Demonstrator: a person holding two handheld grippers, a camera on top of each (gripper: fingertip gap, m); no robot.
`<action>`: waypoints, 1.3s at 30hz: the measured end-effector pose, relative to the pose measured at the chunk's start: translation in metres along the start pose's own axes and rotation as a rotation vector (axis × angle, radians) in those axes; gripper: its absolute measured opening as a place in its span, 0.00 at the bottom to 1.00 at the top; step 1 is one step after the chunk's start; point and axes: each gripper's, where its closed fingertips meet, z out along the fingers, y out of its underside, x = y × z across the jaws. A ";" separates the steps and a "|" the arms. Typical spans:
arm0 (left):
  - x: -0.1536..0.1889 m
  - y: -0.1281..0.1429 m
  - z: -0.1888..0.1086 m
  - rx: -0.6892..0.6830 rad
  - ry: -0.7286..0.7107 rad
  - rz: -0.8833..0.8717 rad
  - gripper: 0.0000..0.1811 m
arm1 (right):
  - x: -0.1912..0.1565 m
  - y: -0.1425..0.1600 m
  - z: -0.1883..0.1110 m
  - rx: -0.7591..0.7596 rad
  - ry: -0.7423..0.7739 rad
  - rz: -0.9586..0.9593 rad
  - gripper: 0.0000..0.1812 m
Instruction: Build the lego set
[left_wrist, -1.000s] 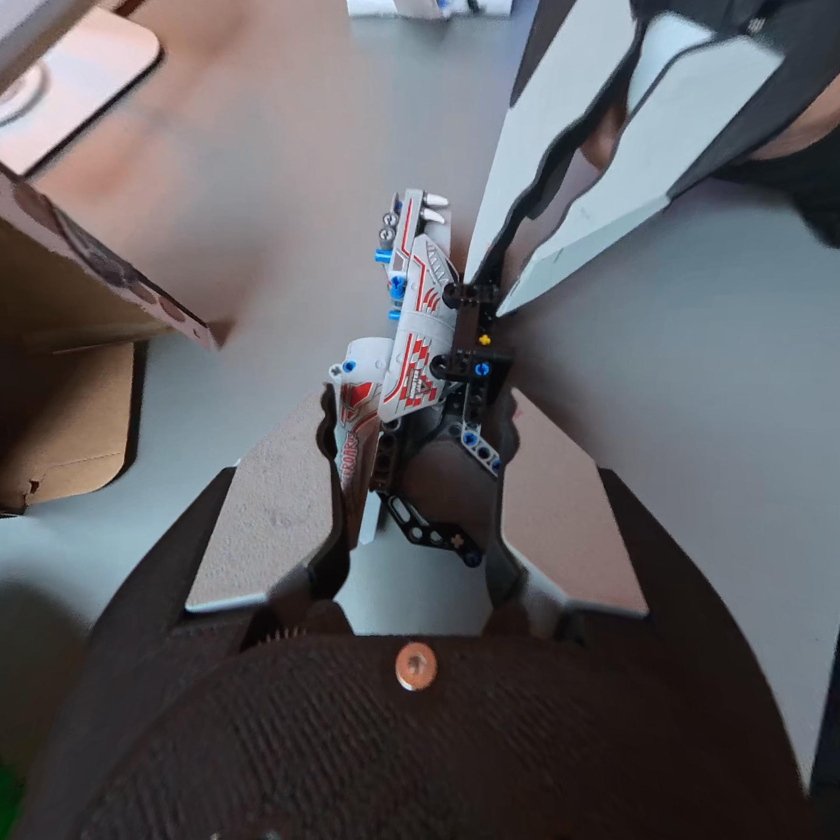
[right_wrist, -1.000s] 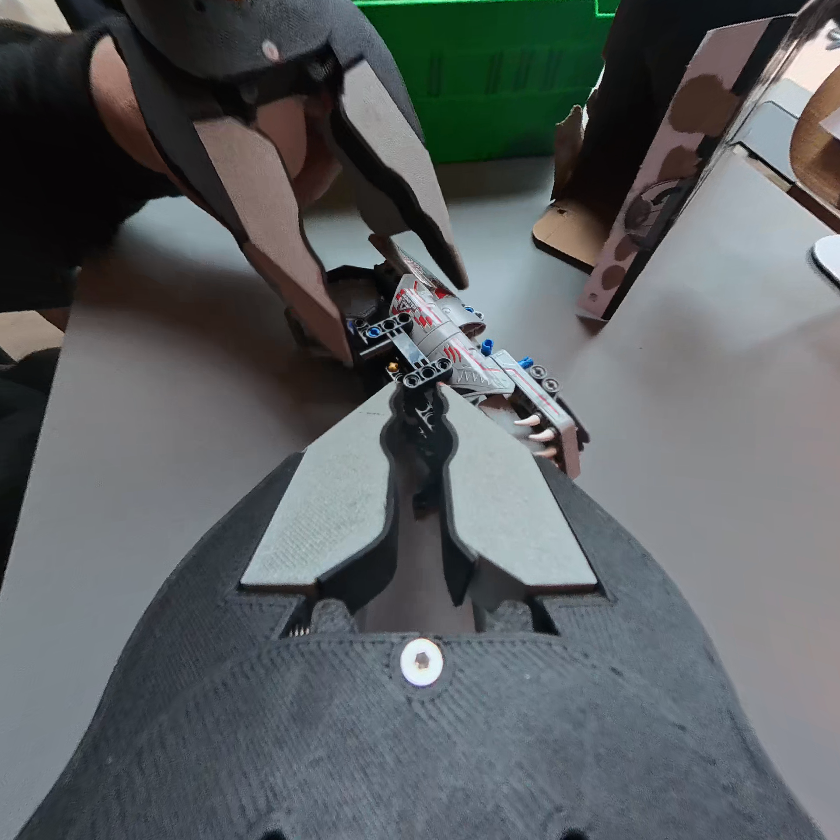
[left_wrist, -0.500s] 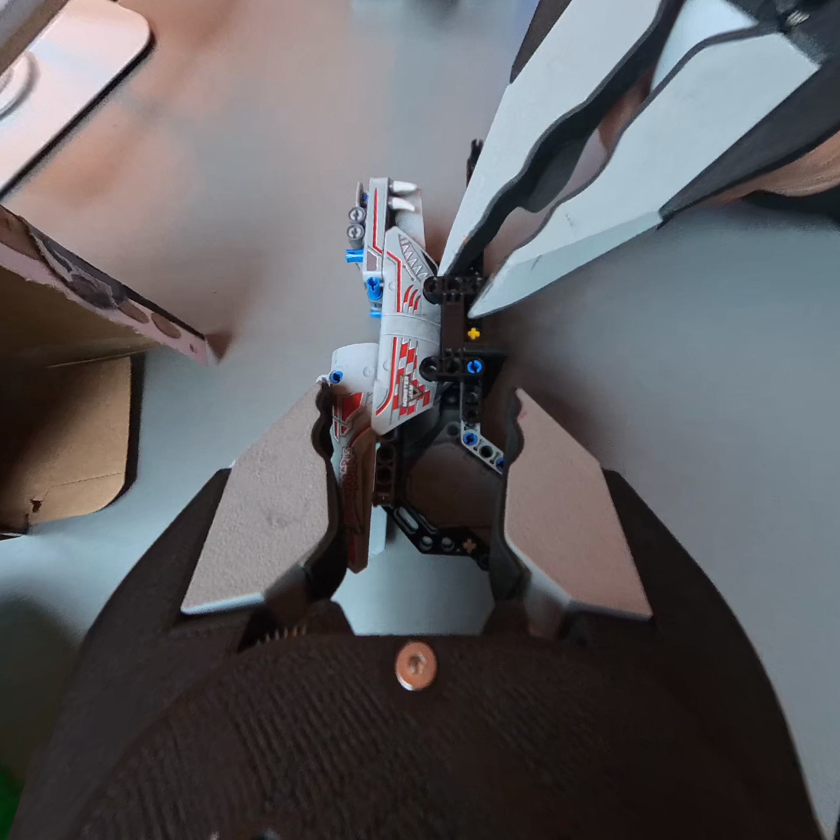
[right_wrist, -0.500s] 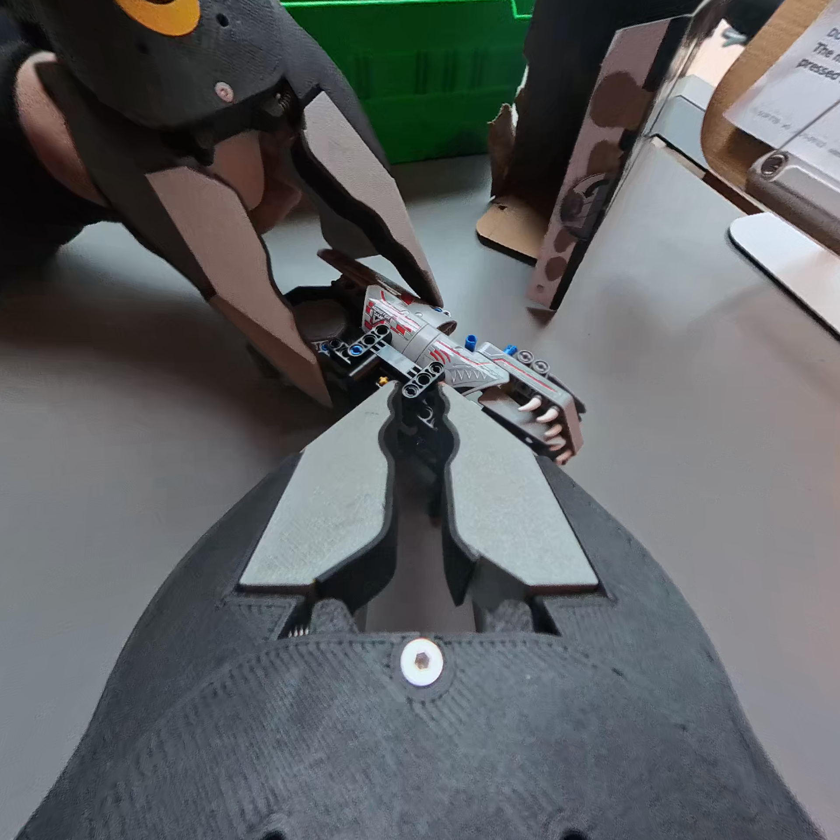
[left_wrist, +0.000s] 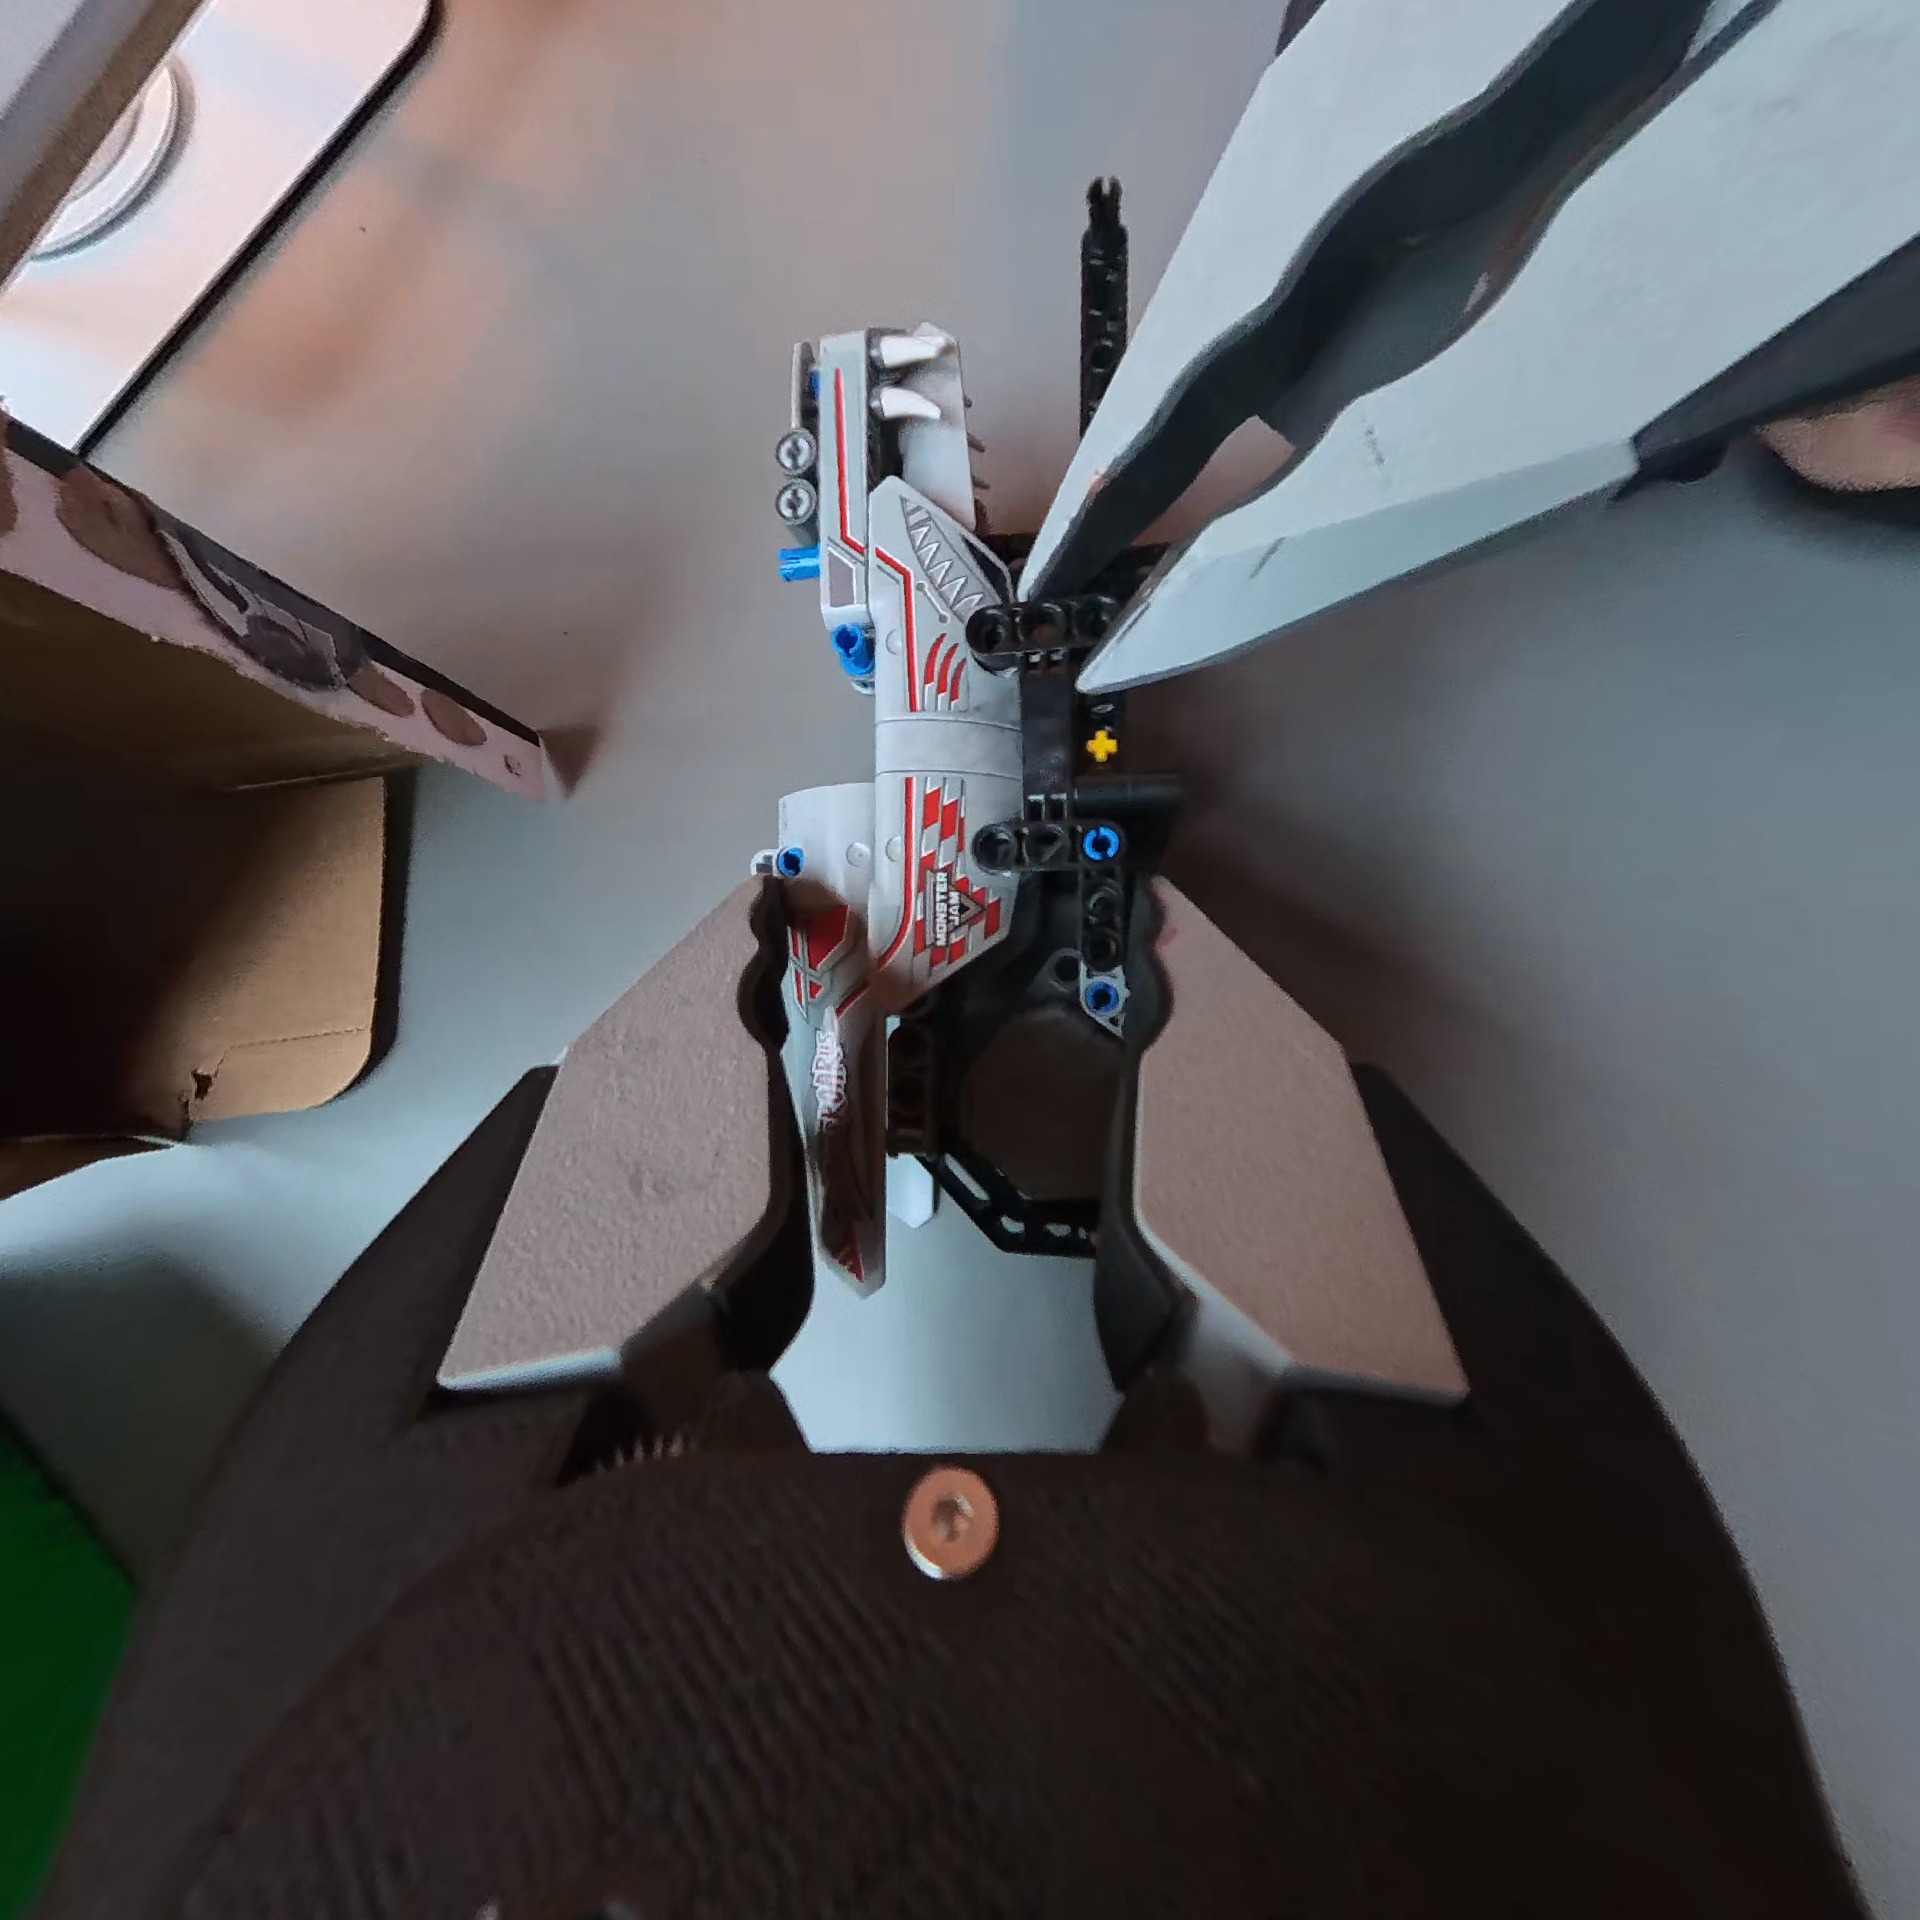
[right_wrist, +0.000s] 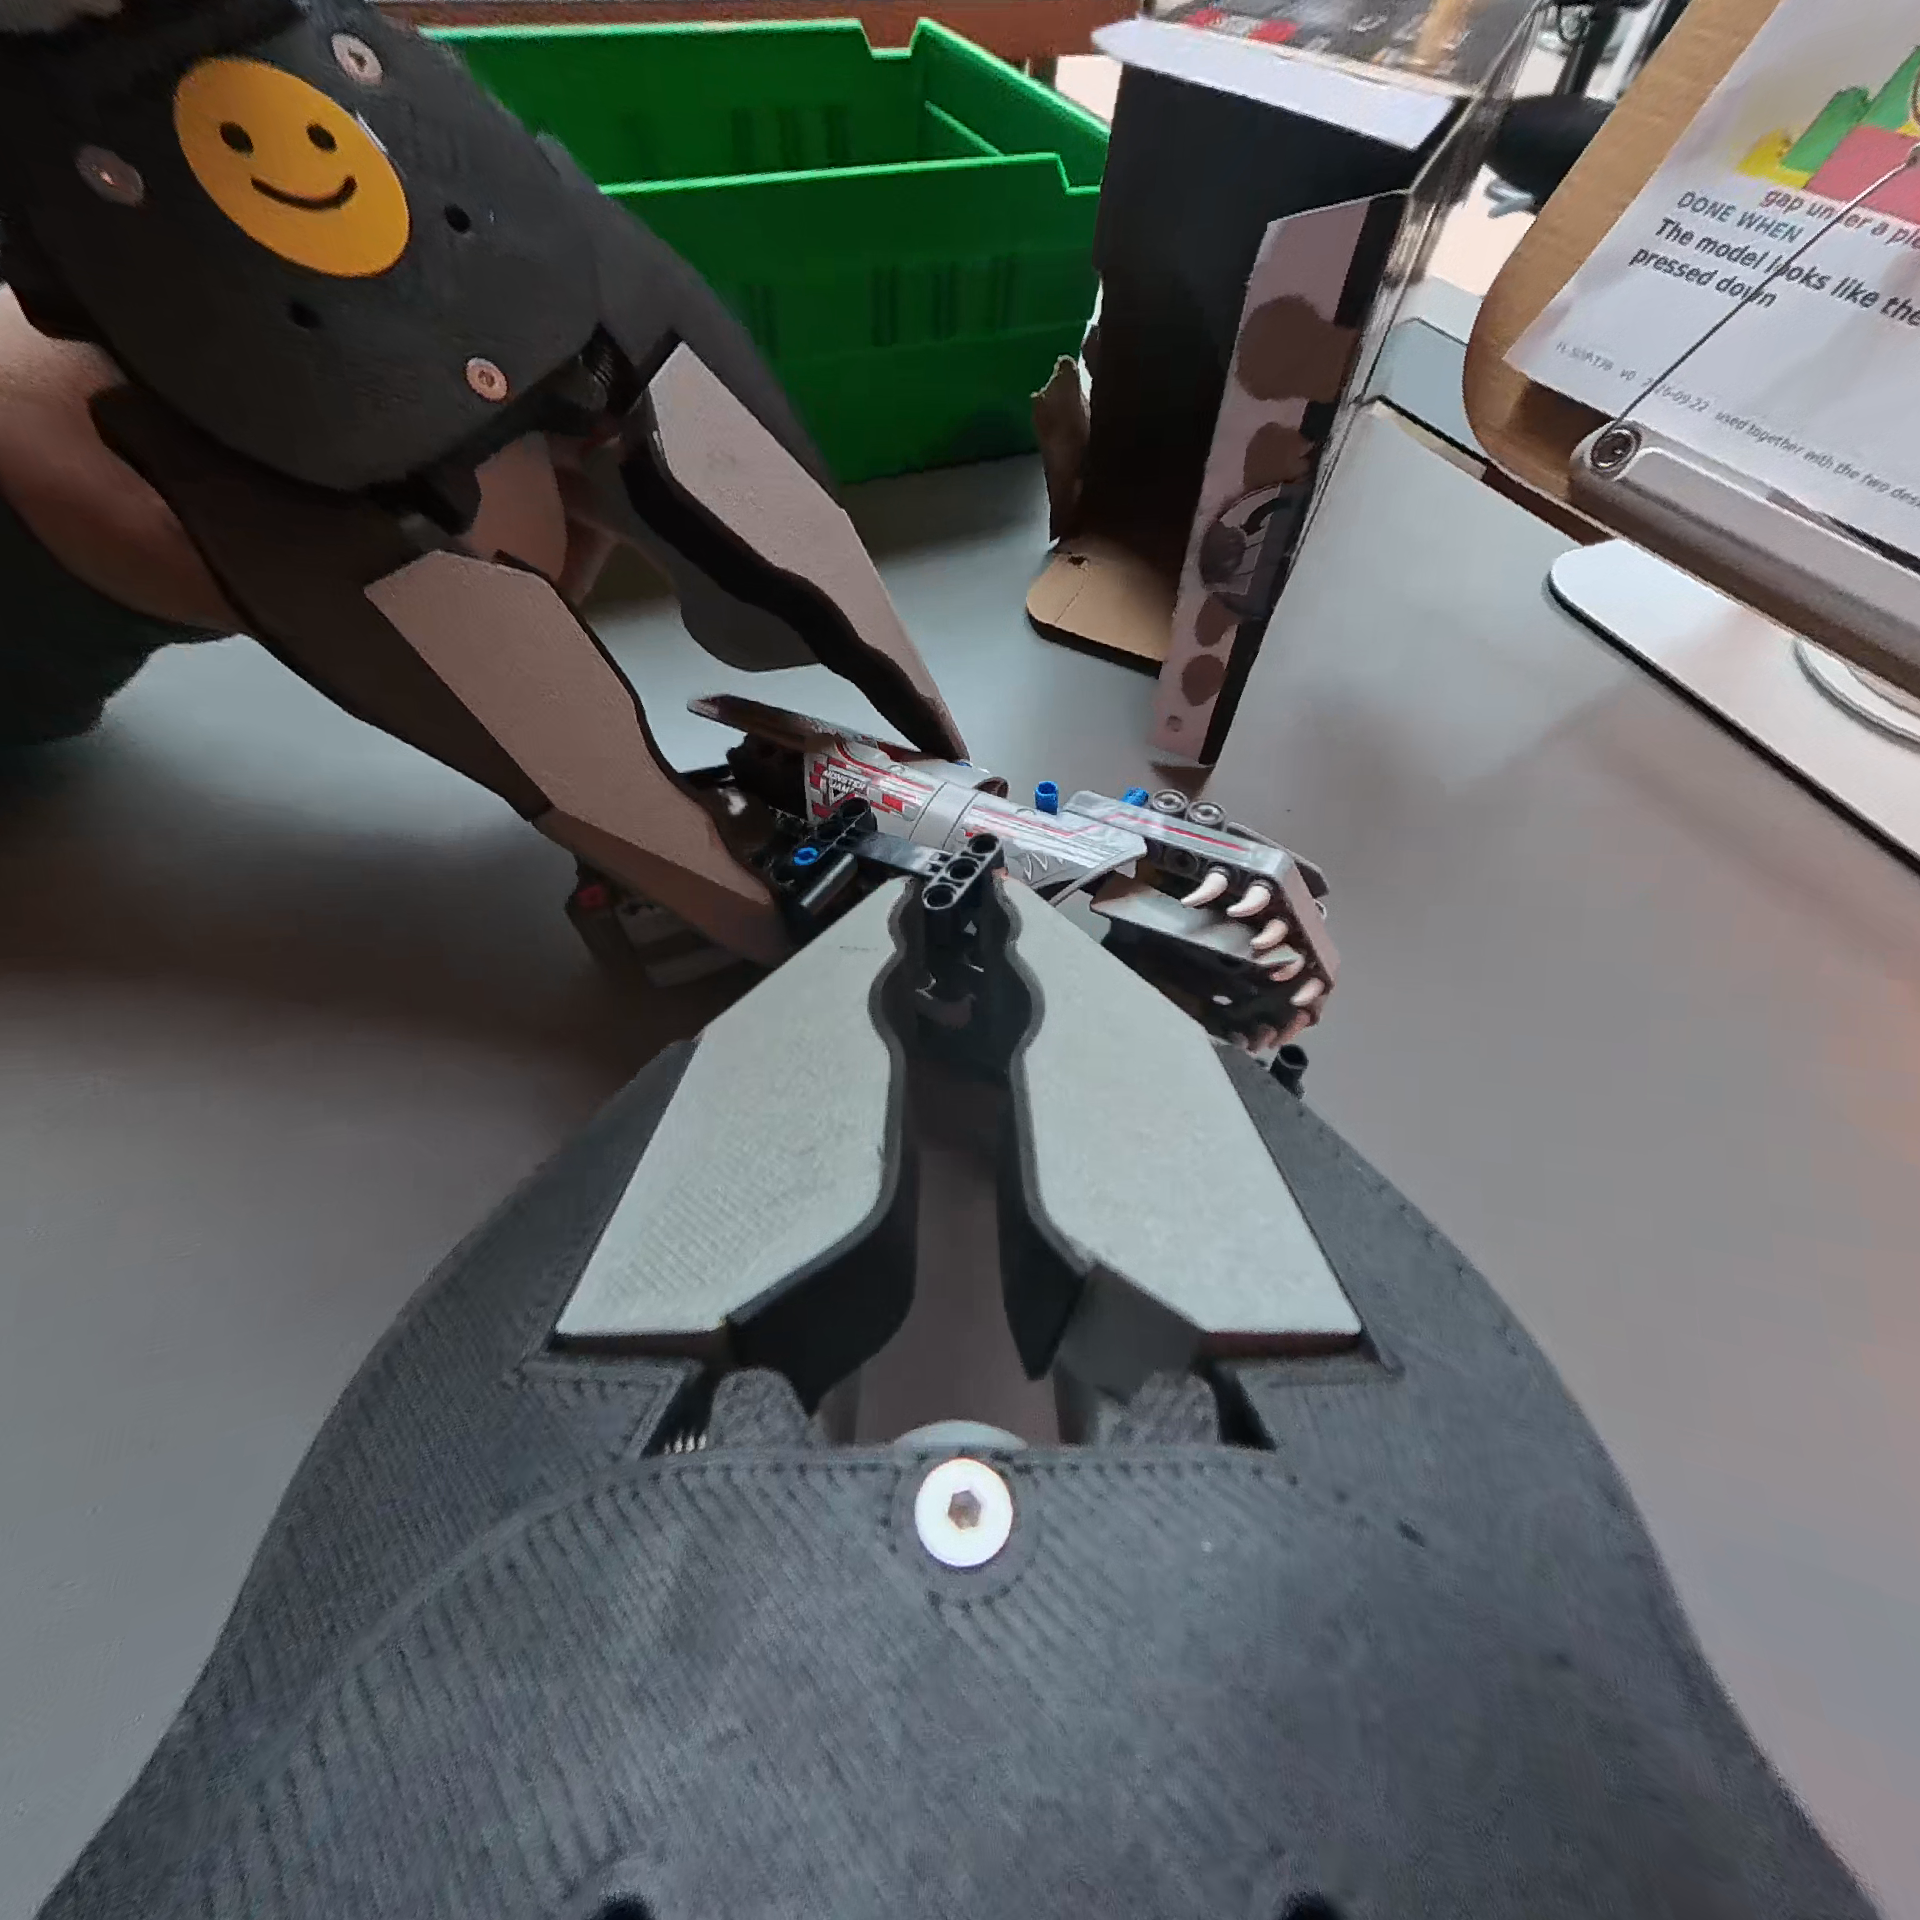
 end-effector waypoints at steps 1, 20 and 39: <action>0.000 0.000 0.000 0.002 0.003 -0.003 0.35 | 0.000 -0.002 -0.001 0.015 -0.005 -0.004 0.03; 0.002 -0.011 0.010 0.059 -0.090 0.059 0.36 | 0.042 -0.002 -0.041 0.010 0.252 -0.075 0.14; 0.005 -0.016 0.008 0.183 0.065 0.093 0.35 | 0.027 0.014 -0.047 -0.038 0.083 -0.110 0.11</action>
